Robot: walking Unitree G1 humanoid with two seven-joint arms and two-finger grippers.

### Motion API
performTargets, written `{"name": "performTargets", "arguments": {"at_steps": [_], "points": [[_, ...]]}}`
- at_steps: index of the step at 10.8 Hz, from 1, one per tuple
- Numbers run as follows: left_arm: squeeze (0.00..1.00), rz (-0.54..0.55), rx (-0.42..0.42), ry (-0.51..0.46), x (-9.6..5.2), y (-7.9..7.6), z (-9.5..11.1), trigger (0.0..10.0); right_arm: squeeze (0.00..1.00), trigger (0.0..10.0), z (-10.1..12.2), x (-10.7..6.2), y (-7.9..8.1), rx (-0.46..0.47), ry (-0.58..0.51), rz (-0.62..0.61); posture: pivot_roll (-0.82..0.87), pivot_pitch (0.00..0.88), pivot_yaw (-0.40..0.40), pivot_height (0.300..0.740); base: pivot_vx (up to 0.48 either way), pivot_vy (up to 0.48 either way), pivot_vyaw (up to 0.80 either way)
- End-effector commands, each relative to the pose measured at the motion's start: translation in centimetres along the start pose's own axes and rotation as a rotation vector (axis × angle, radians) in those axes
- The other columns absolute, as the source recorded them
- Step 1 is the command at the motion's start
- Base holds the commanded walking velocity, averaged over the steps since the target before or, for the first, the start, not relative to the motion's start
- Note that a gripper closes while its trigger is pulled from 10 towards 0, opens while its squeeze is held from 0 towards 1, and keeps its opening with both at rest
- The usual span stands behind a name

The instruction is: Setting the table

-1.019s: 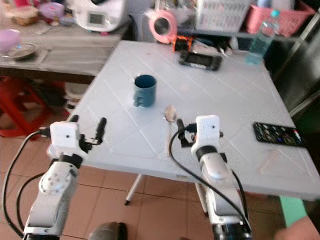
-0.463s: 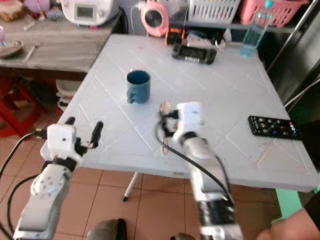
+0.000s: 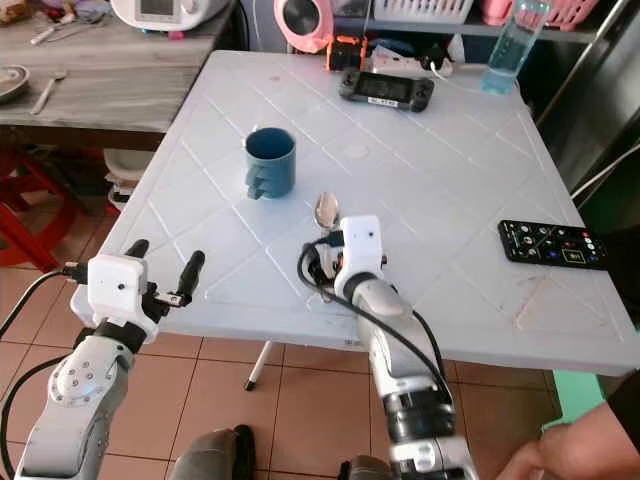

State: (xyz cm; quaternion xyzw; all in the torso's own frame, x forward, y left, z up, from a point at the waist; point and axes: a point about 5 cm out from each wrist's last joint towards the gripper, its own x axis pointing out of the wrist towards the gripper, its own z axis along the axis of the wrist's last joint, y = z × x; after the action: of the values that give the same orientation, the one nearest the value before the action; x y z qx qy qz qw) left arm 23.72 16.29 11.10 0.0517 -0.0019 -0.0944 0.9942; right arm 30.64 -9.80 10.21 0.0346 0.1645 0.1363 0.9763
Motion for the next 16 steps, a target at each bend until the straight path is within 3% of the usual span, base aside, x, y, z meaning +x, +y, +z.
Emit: {"name": "performTargets", "arguments": {"at_steps": [1, 4, 5, 6, 7, 8, 9, 11, 16], "points": [[0.00, -0.009, 0.004, 0.000, -0.2, 0.0, 0.3, 10.0, 0.00, 10.0, 0.0, 0.3, -0.1, 0.010, 0.017, -0.012, 0.07, 0.149, 0.015, 0.740, 0.000, 0.000, 0.00], [0.00, -0.026, -0.001, 0.009, -0.3, -0.1, 0.3, 10.0, 0.00, 10.0, 0.6, 1.0, -0.1, 0.020, 0.043, -0.019, 0.07, 0.161, 0.013, 0.740, 0.000, 0.000, 0.00], [0.00, -0.028, -0.003, 0.012, -0.4, -0.1, 0.3, 10.0, 0.00, 4.0, 0.6, 1.3, 0.1, 0.019, 0.065, -0.012, 0.07, 0.162, 0.012, 0.740, 0.000, 0.000, 0.00], [0.00, -0.028, -0.005, 0.015, -0.4, -0.1, 0.3, 10.0, 0.00, 0.0, 0.7, 1.6, 0.3, 0.006, 0.078, 0.006, 0.07, 0.163, 0.013, 0.740, 0.000, 0.000, 0.00], [0.00, -0.031, -0.007, 0.018, -0.4, -0.2, 0.3, 10.0, 0.00, 0.0, 0.9, 1.8, 0.7, -0.005, 0.085, 0.029, 0.07, 0.163, 0.010, 0.740, 0.000, 0.000, 0.00], [0.00, -0.035, -0.011, 0.021, -0.4, -0.3, 0.2, 10.0, 0.00, 3.6, 0.9, 1.9, 1.3, -0.022, 0.103, 0.044, 0.07, 0.160, 0.005, 0.740, 0.000, 0.000, 0.00], [0.00, -0.036, -0.012, 0.022, -0.3, -0.4, 0.2, 10.0, 0.00, 10.0, 0.6, 1.8, 1.6, -0.030, 0.117, 0.051, 0.07, 0.159, 0.004, 0.740, 0.000, 0.000, 0.00], [0.00, -0.045, -0.017, 0.027, -0.2, -0.5, 0.2, 10.0, 0.00, 10.0, 0.0, 1.6, 2.1, -0.034, 0.149, 0.067, 0.06, 0.154, 0.005, 0.740, 0.000, 0.000, 0.00], [0.00, -0.057, -0.024, 0.027, 0.1, -0.9, 0.1, 10.0, 0.00, 10.0, 1.2, 2.5, 3.9, -0.066, 0.121, 0.109, 0.06, 0.146, -0.002, 0.740, 0.000, 0.000, 0.00]]}}
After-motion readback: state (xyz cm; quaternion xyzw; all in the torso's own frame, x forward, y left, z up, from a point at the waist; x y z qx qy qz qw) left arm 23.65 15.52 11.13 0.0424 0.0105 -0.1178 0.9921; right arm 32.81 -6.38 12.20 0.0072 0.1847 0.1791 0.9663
